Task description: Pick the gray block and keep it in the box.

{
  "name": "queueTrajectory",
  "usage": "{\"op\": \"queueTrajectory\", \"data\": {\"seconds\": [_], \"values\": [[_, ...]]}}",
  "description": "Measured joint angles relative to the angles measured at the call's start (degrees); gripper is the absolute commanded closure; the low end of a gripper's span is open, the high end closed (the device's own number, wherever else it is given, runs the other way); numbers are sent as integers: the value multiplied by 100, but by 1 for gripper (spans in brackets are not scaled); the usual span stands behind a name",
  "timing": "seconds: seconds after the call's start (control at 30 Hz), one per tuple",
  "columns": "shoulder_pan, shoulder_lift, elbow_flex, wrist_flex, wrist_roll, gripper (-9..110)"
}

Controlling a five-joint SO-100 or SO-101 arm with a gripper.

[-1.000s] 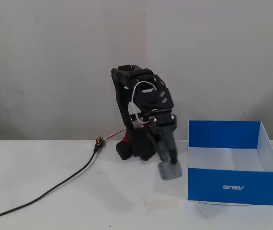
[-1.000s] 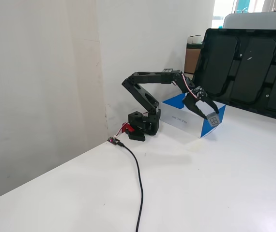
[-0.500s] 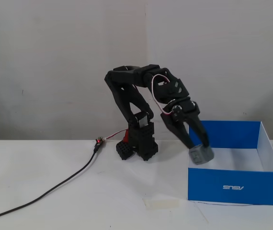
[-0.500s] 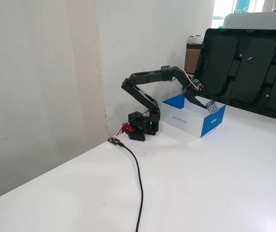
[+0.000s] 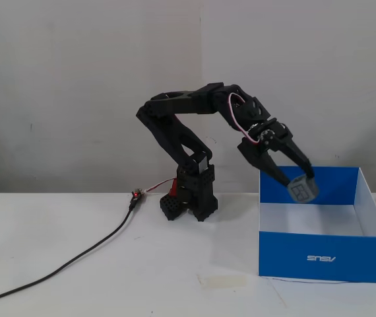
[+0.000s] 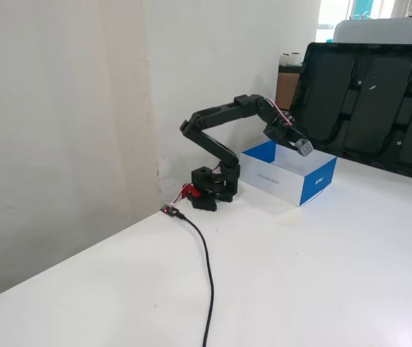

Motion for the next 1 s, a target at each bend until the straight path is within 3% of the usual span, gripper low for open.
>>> {"op": "queueTrajectory", "data": {"seconds": [0.47, 0.73, 1.0], "values": [[-949, 149, 492, -114, 0, 97], [-958, 149, 905, -483, 0, 85], [-958, 35, 905, -492, 0, 88]]}}
